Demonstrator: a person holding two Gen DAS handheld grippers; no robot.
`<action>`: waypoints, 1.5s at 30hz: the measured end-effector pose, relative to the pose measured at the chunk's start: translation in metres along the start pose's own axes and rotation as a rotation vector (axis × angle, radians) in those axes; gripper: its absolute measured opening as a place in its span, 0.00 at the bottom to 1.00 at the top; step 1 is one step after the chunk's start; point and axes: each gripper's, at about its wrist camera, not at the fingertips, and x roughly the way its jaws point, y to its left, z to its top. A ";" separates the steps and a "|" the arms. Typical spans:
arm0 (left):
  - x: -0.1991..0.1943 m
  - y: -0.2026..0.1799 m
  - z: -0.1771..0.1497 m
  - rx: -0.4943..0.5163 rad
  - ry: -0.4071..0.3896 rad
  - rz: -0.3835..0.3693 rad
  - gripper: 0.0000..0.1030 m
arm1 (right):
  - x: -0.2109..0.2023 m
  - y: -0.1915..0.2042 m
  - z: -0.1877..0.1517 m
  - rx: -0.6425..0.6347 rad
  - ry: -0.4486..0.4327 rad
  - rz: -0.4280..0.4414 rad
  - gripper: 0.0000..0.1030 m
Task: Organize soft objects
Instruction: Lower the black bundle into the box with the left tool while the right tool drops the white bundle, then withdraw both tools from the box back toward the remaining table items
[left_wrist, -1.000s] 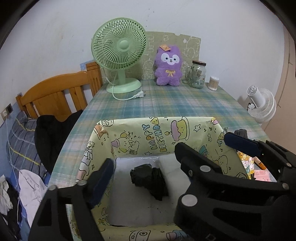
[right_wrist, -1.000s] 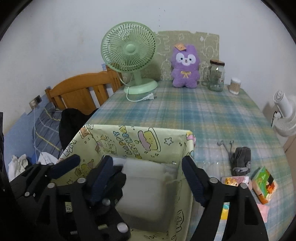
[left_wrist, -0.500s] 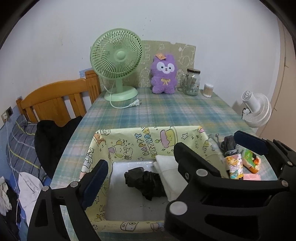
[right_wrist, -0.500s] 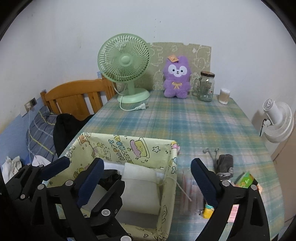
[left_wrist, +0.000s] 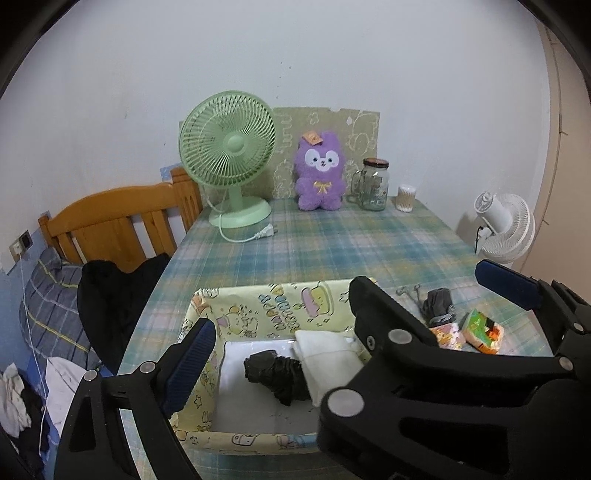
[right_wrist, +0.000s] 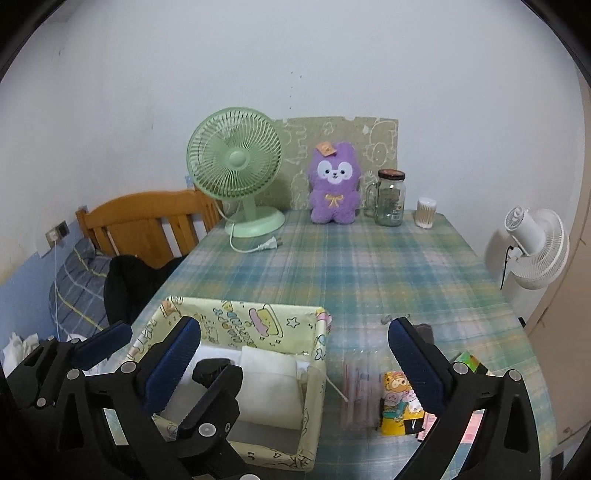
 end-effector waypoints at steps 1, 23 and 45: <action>-0.002 -0.002 0.001 0.001 -0.006 -0.004 0.91 | -0.002 -0.001 0.001 0.003 -0.004 -0.004 1.00; -0.037 -0.055 0.011 -0.017 -0.109 -0.034 0.91 | -0.051 -0.045 0.013 -0.007 -0.075 -0.038 1.00; -0.039 -0.117 0.007 -0.046 -0.143 -0.089 0.91 | -0.080 -0.108 0.006 -0.015 -0.138 -0.094 1.00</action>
